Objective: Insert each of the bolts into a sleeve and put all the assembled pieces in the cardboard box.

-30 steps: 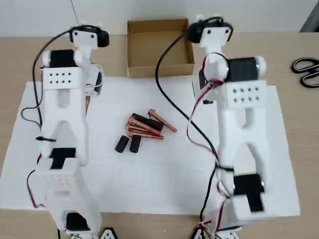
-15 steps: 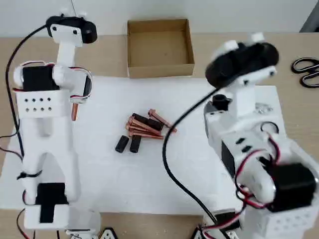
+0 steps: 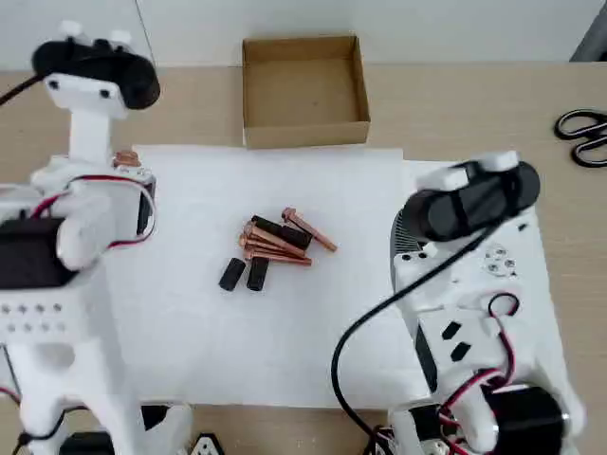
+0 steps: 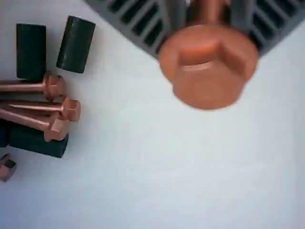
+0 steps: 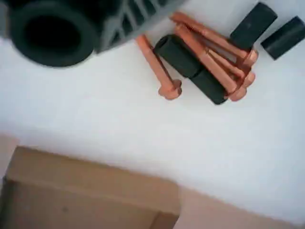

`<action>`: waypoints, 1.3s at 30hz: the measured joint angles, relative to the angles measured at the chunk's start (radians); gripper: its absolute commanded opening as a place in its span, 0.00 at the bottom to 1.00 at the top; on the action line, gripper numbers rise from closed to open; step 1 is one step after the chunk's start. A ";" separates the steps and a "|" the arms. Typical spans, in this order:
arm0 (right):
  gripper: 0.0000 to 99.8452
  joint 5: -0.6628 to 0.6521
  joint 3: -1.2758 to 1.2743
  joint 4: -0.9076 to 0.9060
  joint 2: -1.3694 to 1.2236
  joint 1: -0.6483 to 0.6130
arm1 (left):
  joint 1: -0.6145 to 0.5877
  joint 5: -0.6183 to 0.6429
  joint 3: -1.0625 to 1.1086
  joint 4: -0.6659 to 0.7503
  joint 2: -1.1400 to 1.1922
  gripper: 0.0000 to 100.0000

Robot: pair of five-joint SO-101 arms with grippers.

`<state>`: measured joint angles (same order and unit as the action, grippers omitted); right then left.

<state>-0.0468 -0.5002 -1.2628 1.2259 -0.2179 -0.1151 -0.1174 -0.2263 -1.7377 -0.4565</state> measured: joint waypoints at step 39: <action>0.00 0.118 -1.030 0.551 0.575 -0.278 | 0.440 0.511 0.347 0.480 -0.186 0.01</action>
<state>0.0713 -1.5298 -0.7119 1.8013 -0.4956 0.3253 0.3936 0.1204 -1.2574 -0.6421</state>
